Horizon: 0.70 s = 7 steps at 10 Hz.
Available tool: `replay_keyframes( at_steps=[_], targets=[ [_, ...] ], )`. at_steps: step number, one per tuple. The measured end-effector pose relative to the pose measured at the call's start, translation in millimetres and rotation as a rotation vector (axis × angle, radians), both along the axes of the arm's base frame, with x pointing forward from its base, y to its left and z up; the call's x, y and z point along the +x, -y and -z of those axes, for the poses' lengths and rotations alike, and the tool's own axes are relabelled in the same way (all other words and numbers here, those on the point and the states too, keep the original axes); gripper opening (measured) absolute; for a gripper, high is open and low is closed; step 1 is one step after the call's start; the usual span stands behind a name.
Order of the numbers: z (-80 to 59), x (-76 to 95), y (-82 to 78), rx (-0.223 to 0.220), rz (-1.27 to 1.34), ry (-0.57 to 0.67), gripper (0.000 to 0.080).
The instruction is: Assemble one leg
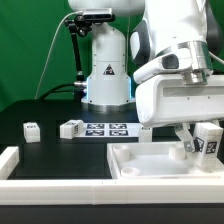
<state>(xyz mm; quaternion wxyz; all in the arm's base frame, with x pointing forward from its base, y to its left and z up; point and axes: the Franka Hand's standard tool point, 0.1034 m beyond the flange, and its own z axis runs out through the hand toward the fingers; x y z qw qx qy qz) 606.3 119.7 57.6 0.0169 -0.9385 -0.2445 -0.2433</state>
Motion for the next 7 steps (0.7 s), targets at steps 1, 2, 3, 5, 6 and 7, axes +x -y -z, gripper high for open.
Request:
replay_keyframes(
  at_steps=[1,2,3,5,6,7],
  targets=[
    [0.2,-1.3,1.0,0.003,0.003,0.013,0.0287],
    [0.1,-1.3,0.8,0.003,0.002,0.012,0.0287],
    [0.2,-1.3,0.8,0.003,0.002,0.012,0.0343],
    [0.3,-1.4,0.8,0.003,0.002,0.012,0.0549],
    [0.3,-1.4,0.8,0.003,0.002,0.012,0.0619],
    [0.3,-1.4,0.8,0.003,0.002,0.012,0.0619]
  ],
)
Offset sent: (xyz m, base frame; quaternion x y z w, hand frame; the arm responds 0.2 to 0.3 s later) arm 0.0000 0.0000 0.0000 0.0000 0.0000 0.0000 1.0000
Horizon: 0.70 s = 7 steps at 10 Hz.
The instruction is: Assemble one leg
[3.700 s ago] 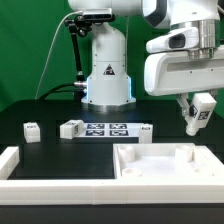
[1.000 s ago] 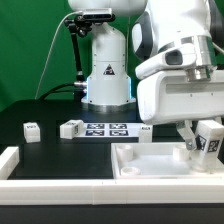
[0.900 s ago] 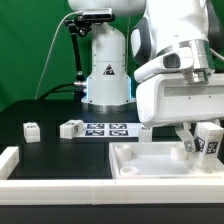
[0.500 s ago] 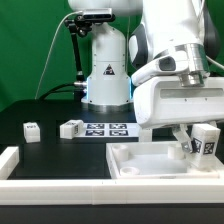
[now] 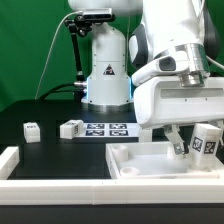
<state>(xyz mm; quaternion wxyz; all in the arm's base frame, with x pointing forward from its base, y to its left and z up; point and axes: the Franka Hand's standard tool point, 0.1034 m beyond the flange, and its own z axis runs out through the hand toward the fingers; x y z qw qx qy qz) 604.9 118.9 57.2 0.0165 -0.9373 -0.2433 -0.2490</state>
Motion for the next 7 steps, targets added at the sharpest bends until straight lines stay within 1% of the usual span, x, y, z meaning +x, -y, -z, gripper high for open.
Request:
replay_keyframes(
  at_steps=[1,5,7],
  targets=[
    [0.0,0.0,0.0,0.000,0.000,0.000,0.0644],
    [-0.4,0.1,-0.1,0.000,0.000,0.000,0.0649],
    [-14.0,3.2,-2.6,-0.006,-0.008,-0.005,0.0649]
  ],
)
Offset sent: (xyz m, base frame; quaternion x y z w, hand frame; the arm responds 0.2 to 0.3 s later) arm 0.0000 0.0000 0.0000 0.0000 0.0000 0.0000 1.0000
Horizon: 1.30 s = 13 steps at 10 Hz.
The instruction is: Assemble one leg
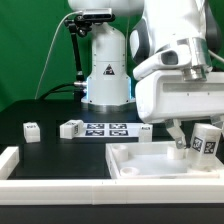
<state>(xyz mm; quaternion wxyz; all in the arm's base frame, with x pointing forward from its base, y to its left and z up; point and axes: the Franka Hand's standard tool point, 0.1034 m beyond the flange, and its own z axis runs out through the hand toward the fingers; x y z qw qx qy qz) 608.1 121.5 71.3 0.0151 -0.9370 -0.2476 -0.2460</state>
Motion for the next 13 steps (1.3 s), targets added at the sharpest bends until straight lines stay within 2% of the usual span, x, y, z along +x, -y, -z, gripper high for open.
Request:
replay_keyframes(
  at_steps=[2,3,4,5,6,7,8,11,13],
  targets=[
    [-9.3,2.7,-1.1,-0.003,-0.002,0.000,0.0649],
    [-9.8,2.7,-4.2,-0.013,-0.010,-0.049,0.0649],
    [-13.3,9.0,-3.0,-0.016,-0.017,-0.030,0.0649],
    [-8.4,10.2,0.1,-0.023,-0.020,-0.057,0.0649],
    [-7.1,10.9,-4.6,-0.049,-0.025,-0.192,0.0649],
    [-12.2,15.0,-8.2,-0.074,-0.026,-0.297,0.0649],
    [-14.7,19.3,-9.3,-0.085,-0.029,-0.339,0.0649],
    [-14.1,20.9,-4.4,-0.084,-0.025,-0.343,0.0649],
    [-8.3,14.6,-2.4,-0.083,-0.021,-0.346,0.0649]
  ],
)
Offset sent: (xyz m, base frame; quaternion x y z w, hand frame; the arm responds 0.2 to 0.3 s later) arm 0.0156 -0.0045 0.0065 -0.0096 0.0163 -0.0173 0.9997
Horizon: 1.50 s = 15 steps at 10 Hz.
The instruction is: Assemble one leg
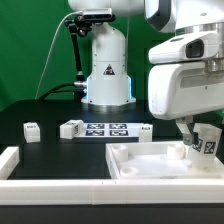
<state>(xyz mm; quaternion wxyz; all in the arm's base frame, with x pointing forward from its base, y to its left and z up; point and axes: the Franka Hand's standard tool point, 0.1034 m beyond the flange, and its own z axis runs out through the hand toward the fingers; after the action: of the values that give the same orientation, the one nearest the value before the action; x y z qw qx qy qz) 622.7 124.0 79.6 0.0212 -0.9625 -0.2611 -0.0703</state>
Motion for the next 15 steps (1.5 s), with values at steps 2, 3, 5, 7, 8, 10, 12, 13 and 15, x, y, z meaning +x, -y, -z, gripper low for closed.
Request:
replay_keyframes(
  at_steps=[2,3,5,7,8,10,12,13,15],
  targets=[
    [4.5,-7.5,0.5,-0.003,-0.002,-0.014,0.0649],
    [5.7,-8.8,0.9,-0.003,-0.003,-0.015,0.0649],
    [5.9,-8.4,0.9,-0.002,-0.002,-0.009,0.0649],
    [5.9,-8.4,0.9,-0.002,-0.002,-0.009,0.0380],
    [5.8,-8.3,0.9,-0.002,-0.002,-0.009,0.0288],
    [5.8,-8.3,0.9,-0.002,-0.002,-0.009,0.0289],
    [6.3,-8.1,1.3,0.006,0.043,-0.012,0.0289],
    [6.2,-6.9,0.7,0.025,0.105,-0.005,0.0289],
    [6.1,-6.0,3.3,0.084,0.433,0.007,0.0289]
  ],
)
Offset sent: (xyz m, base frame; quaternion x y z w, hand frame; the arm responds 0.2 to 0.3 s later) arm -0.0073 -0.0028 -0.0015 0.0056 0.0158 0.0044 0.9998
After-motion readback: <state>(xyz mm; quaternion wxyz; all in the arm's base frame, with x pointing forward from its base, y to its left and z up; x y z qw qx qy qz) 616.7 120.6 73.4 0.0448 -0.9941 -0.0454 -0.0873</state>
